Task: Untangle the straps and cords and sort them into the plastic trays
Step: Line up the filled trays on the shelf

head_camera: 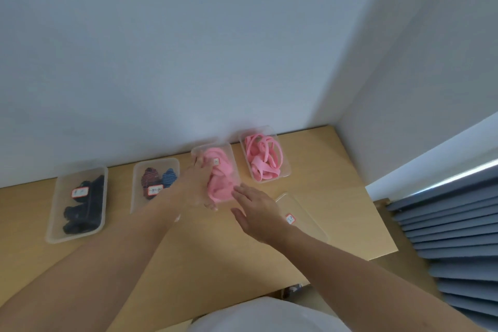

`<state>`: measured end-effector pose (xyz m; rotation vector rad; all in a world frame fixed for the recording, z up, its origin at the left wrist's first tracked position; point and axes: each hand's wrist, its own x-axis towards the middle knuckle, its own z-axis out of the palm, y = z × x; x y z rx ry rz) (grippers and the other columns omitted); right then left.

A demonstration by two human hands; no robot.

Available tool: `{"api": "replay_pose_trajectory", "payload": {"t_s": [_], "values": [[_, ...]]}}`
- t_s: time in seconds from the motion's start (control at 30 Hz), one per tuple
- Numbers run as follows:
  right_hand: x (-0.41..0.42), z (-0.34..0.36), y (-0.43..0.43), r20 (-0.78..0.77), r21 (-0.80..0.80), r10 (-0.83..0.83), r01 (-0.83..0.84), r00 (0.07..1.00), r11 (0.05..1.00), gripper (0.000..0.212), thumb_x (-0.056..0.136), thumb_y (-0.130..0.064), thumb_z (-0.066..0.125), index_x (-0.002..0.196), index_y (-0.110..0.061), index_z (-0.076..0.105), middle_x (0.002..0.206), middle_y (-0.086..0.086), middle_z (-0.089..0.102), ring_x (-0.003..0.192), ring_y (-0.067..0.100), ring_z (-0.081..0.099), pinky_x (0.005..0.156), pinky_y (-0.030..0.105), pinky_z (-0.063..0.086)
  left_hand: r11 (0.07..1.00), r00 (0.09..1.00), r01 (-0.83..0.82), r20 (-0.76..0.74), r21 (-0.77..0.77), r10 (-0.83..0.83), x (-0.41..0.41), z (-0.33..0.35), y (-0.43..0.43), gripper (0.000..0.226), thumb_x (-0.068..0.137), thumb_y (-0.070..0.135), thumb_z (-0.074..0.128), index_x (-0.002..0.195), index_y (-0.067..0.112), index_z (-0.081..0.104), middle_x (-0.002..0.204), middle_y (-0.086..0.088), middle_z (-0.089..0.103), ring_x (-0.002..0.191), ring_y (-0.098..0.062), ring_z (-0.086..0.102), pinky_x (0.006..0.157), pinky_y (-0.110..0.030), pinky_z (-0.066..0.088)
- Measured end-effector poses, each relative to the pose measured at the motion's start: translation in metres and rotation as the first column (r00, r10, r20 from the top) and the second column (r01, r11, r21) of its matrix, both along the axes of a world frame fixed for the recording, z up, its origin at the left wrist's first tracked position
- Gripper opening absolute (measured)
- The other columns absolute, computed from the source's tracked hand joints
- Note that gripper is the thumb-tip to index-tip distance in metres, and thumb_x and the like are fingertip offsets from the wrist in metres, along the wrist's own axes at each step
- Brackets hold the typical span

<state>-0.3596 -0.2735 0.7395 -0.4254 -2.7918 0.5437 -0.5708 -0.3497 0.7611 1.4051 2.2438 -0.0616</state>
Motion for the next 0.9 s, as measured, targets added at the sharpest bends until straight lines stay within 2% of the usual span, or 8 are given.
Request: {"api": "replay_pose_trajectory", "payload": {"t_s": [0.1, 0.23, 0.4, 0.47, 0.5, 0.6, 0.73, 0.9], "values": [[0.04, -0.002, 0.02, -0.1, 0.023, -0.107, 0.11, 0.989, 0.994, 0.024, 0.086, -0.027, 0.066, 0.104, -0.012, 0.073, 0.101, 0.002, 0.071, 0.09, 0.025, 0.068, 0.077, 0.037, 0.056, 0.996, 0.997, -0.082, -0.009, 0.037, 0.082, 0.015, -0.002, -0.004, 0.122, 0.072, 0.046, 0.087, 0.16, 0.004, 0.013, 0.168, -0.02, 0.007, 0.155, -0.038, 0.01, 0.124, -0.046, 0.025], [0.082, 0.0, 0.046, 0.246, -0.02, -0.387, 0.403, 0.889, 0.915, 0.042, 0.082, -0.032, 0.075, 0.118, -0.013, 0.066, 0.115, 0.005, 0.064, 0.103, 0.031, 0.061, 0.082, 0.043, 0.052, 0.976, 0.976, -0.218, -0.017, 0.01, 0.219, 0.035, -0.005, -0.014, 0.11, 0.084, 0.046, 0.077, 0.161, 0.006, 0.01, 0.169, -0.019, -0.001, 0.156, -0.038, 0.005, 0.127, -0.048, 0.013], [0.116, -0.003, 0.075, 0.557, -0.083, -0.496, 0.639, 0.667, 0.765, 0.039, 0.094, -0.031, 0.058, 0.129, -0.014, 0.052, 0.13, 0.008, 0.05, 0.119, 0.03, 0.049, 0.095, 0.04, 0.046, 0.819, 0.914, -0.335, -0.05, 0.466, 0.402, 0.115, 0.01, -0.027, 0.039, 0.089, 0.018, 0.068, 0.125, 0.008, 0.059, 0.133, -0.016, 0.059, 0.119, -0.038, 0.055, 0.094, -0.048, 0.049], [0.121, -0.005, 0.08, 0.552, -0.113, -0.492, 0.646, 0.673, 0.755, 0.031, 0.094, -0.023, 0.053, 0.123, -0.011, 0.055, 0.124, 0.01, 0.052, 0.113, 0.031, 0.053, 0.09, 0.04, 0.049, 0.666, 0.749, -0.662, 0.275, 0.345, 0.602, 0.173, 0.012, -0.024, 0.019, 0.089, 0.013, 0.066, 0.108, 0.01, 0.067, 0.106, -0.007, 0.065, 0.096, -0.029, 0.06, 0.084, -0.039, 0.05], [0.122, -0.006, 0.081, 0.546, -0.135, -0.489, 0.648, 0.68, 0.75, 0.028, 0.094, -0.019, 0.052, 0.121, -0.01, 0.056, 0.121, 0.01, 0.053, 0.11, 0.032, 0.055, 0.087, 0.039, 0.05, 0.588, 0.563, -0.8, 0.488, 0.119, 0.667, 0.201, 0.013, -0.019, 0.011, 0.087, 0.012, 0.067, 0.097, 0.016, 0.068, 0.093, -0.003, 0.064, 0.086, -0.024, 0.059, 0.077, -0.037, 0.05], [0.12, -0.007, 0.084, 0.526, -0.27, -0.489, 0.682, 0.696, 0.68, 0.028, 0.091, -0.014, 0.053, 0.118, -0.01, 0.061, 0.119, 0.009, 0.057, 0.106, 0.031, 0.058, 0.081, 0.034, 0.048, 0.402, 0.122, -0.884, 0.712, -0.239, 0.692, 0.251, -0.007, -0.004, 0.014, 0.066, 0.018, 0.06, 0.055, 0.024, 0.054, 0.06, 0.0, 0.049, 0.063, -0.02, 0.045, 0.062, -0.033, 0.041], [0.117, -0.005, 0.087, 0.542, -0.459, -0.486, 0.726, 0.686, 0.512, 0.034, 0.086, -0.012, 0.054, 0.118, -0.012, 0.065, 0.117, 0.007, 0.063, 0.106, 0.028, 0.06, 0.081, 0.03, 0.046, 0.205, -0.075, -0.931, 0.709, -0.301, 0.701, 0.261, -0.03, 0.012, 0.014, 0.064, 0.017, 0.065, 0.05, 0.017, 0.062, 0.058, -0.003, 0.06, 0.063, -0.025, 0.056, 0.067, -0.039, 0.052], [0.123, -0.001, 0.09, 0.465, -0.659, -0.537, 0.681, 0.703, 0.32, 0.021, 0.092, -0.019, 0.06, 0.11, -0.017, 0.071, 0.096, -0.006, 0.069, 0.08, 0.013, 0.064, 0.068, 0.028, 0.052, 0.153, 0.047, -0.984, 0.7, -0.089, 0.713, 0.272, -0.005, 0.014, 0.012, 0.08, 0.014, 0.074, 0.082, 0.026, 0.073, 0.083, 0.003, 0.074, 0.078, -0.024, 0.072, 0.08, -0.046, 0.063]]}}
